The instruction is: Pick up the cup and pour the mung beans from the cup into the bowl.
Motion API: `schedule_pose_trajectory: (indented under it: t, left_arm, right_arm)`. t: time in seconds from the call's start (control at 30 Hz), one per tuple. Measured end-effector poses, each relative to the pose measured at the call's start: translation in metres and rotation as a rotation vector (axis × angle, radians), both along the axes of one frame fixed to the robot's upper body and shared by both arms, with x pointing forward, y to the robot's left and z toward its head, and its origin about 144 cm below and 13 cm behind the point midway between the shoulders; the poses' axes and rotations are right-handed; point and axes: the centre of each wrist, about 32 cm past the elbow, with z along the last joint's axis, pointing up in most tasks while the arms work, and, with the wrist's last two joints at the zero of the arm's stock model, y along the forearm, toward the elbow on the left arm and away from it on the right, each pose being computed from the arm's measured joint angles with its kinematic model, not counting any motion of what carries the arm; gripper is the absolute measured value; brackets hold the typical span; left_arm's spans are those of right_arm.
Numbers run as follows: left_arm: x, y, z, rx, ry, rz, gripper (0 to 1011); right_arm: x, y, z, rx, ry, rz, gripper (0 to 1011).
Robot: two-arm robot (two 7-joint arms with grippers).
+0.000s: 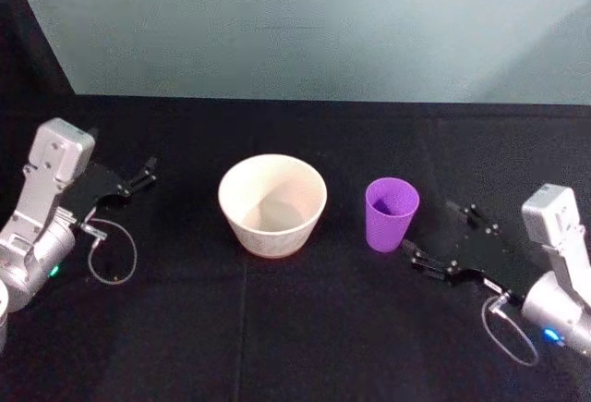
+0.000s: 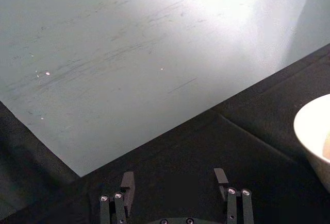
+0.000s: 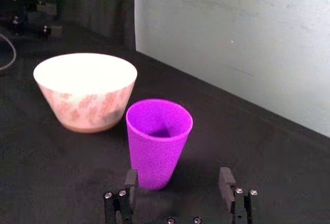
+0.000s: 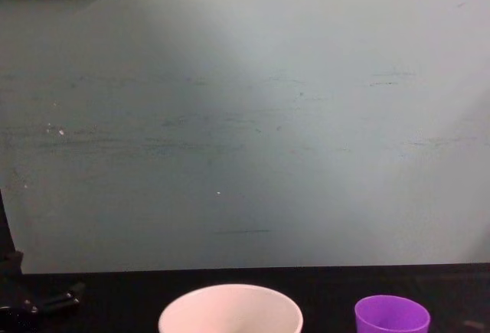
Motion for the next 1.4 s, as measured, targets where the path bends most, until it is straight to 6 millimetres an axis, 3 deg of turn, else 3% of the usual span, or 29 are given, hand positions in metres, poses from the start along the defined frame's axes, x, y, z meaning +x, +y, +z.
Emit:
schedule_pose_trajectory:
  t: [0.5,1.4]
  left_arm:
    - [0.000,0.000,0.000,0.000,0.000,0.000,1000]
    - [0.000,0.000,0.000,0.000,0.000,0.000,1000]
  right_arm:
    - [0.028,0.022,0.000,0.069,0.024,0.021,1000]
    - [0.047,0.046,-0.007,0.119,0.066,0.033,1002]
